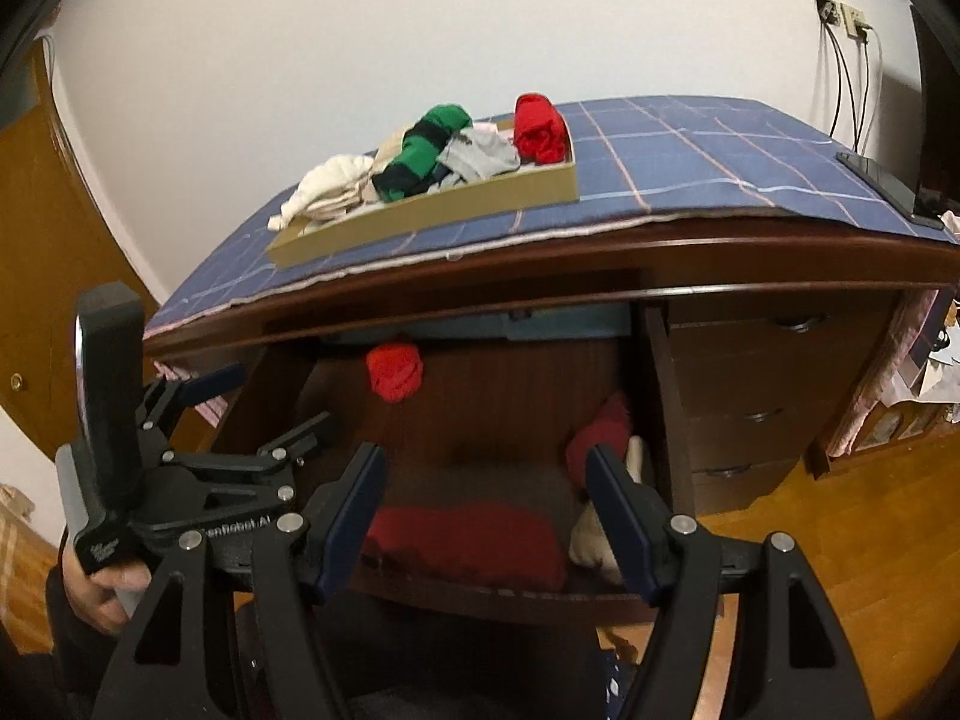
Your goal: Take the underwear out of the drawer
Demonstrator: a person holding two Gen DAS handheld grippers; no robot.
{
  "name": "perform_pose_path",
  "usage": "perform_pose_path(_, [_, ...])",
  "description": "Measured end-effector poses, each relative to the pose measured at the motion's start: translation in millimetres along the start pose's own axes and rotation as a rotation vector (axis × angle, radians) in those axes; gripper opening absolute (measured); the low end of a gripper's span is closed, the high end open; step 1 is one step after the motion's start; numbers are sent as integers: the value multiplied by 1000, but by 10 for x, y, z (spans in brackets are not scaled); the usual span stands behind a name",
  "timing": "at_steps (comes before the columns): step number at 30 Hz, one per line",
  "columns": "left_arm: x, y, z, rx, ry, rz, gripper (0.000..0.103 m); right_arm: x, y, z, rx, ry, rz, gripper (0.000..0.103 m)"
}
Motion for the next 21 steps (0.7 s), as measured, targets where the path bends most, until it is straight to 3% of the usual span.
perform_pose_path(9, [-186,44,193,-54,90,7,100,3,-297,123,-106,42,-19,71])
perform_pose_path(11, [-237,91,180,-45,105,11,100,-93,-330,144,-118,75,-39,64])
perform_pose_path(13, [-256,127,146,-39,103,18,100,-214,-354,175,-131,108,-59,41])
perform_pose_path(14, [-262,146,125,-36,102,24,100,-287,-367,188,-143,123,-74,38])
perform_pose_path(18, [-277,181,59,-25,105,54,100,-607,-412,125,-148,160,-122,37])
perform_pose_path(21, [-288,138,39,-59,113,86,100,-894,-414,13,-104,237,-123,37])
Point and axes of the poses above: each gripper's, at about its wrist camera, not at the fingertips, and x roughly against the way its jaws point, y to its left, z to its underside, the point moved 5 cm from there along -x, roughly the way its jaws point, and after that the axes turned 15 degrees about x, right-handed, at the moved point
